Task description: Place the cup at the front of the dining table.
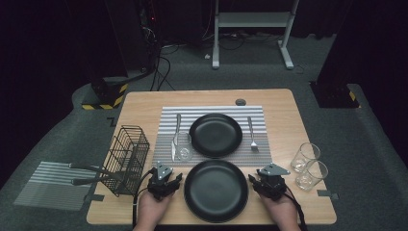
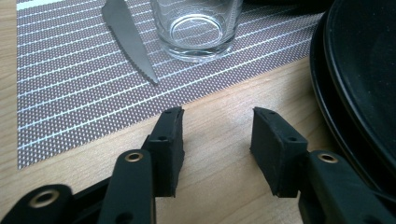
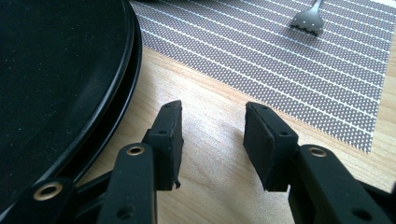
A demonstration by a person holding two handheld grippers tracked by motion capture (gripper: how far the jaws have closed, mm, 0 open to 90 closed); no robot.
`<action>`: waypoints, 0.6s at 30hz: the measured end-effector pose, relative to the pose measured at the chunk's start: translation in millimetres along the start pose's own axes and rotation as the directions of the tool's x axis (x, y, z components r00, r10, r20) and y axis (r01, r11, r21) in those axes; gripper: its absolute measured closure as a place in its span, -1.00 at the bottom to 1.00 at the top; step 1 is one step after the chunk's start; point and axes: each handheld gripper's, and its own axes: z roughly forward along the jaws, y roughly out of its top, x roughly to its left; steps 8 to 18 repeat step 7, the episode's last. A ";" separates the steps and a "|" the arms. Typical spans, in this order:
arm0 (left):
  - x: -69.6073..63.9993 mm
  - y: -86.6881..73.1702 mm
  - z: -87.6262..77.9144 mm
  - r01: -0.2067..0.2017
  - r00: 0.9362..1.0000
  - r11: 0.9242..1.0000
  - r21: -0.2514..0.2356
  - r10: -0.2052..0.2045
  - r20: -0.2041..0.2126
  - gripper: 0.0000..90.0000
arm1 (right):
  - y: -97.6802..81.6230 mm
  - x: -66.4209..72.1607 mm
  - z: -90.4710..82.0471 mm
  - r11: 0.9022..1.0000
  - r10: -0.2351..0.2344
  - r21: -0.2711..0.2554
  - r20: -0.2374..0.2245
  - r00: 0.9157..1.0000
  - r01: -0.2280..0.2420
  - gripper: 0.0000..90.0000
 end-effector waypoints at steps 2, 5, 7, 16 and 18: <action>-0.4 0.0 0.1 0.005 1.000 1.000 0.000 -0.005 -0.001 0.16 | 0.0 -0.3 0.0 1.000 -0.002 -0.001 0.004 1.000 0.002 0.23; -1.4 0.2 -0.3 0.012 1.000 1.000 0.006 -0.012 0.008 0.14 | 0.2 -0.3 0.0 1.000 0.006 0.001 0.008 1.000 -0.006 0.21; -1.3 0.3 -0.4 0.010 1.000 1.000 0.008 -0.010 0.012 0.13 | 0.1 -0.5 0.1 1.000 0.002 0.000 0.009 1.000 -0.002 0.21; -1.3 0.3 -0.4 0.010 1.000 1.000 0.008 -0.010 0.012 0.13 | 0.1 -0.5 0.1 1.000 0.002 0.000 0.009 1.000 -0.002 0.21; -1.3 0.3 -0.4 0.010 1.000 1.000 0.008 -0.010 0.012 0.13 | 0.1 -0.5 0.1 1.000 0.002 0.000 0.009 1.000 -0.002 0.21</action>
